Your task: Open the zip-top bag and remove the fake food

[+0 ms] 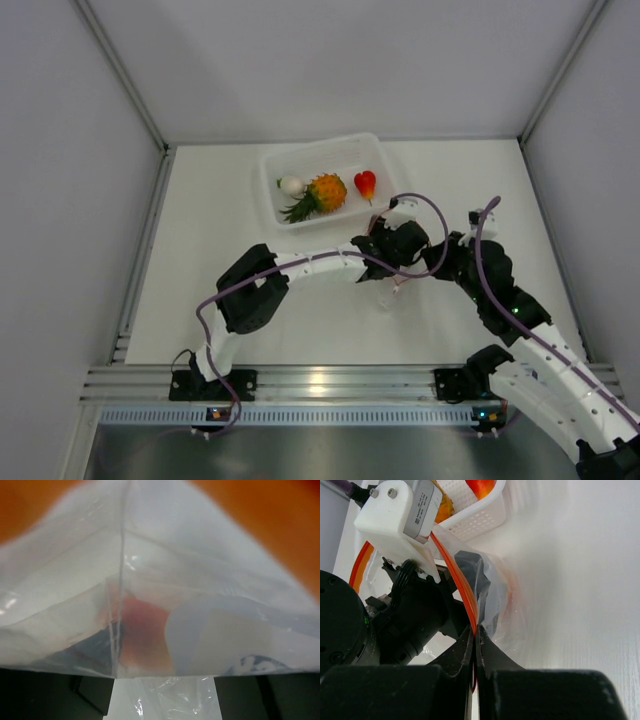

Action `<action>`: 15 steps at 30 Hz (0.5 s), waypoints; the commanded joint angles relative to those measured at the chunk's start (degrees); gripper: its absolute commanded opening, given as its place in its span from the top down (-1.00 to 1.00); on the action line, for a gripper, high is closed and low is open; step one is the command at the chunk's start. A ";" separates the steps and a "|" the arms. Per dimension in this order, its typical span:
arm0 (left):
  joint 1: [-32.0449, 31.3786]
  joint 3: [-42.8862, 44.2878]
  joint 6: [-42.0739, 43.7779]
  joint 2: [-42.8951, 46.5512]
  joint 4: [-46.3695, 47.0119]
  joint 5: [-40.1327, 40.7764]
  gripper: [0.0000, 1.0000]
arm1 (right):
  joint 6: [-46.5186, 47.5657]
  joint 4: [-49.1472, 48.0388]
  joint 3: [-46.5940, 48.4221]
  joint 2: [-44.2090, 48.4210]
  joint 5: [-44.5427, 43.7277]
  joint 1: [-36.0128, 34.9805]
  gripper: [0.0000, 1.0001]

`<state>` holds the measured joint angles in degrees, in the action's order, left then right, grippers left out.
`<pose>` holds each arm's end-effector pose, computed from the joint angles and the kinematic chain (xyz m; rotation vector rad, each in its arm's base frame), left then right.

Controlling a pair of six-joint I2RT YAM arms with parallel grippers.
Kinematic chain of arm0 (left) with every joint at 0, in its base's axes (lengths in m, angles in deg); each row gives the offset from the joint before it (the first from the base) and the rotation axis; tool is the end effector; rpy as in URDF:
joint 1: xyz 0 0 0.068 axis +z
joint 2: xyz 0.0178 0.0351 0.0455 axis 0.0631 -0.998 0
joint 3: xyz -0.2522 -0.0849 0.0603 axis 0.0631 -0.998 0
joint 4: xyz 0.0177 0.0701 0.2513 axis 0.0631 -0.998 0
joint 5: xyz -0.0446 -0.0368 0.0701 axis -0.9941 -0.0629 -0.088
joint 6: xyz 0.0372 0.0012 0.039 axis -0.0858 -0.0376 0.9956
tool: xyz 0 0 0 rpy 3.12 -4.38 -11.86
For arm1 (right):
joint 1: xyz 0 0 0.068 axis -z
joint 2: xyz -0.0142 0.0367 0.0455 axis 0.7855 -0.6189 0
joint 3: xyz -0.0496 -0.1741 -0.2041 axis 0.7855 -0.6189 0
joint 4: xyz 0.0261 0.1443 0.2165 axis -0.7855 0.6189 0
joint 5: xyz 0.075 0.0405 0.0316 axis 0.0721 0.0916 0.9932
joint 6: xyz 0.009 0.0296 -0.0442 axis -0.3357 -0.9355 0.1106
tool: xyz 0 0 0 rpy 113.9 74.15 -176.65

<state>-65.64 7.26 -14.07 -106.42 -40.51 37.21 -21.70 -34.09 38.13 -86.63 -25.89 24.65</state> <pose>0.2379 -0.4039 0.2089 0.3292 2.1606 -0.1671 0.1413 0.0672 0.2757 0.2100 1.9695 0.5796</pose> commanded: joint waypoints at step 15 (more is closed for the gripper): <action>3.92 -5.04 -0.28 -3.41 -0.36 -1.18 -0.51 | 0.82 -4.86 0.12 -0.58 1.88 0.48 1.00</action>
<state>-63.47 4.60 -12.98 -106.69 -38.13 39.99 -21.61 -35.25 37.49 -87.61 -24.81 24.67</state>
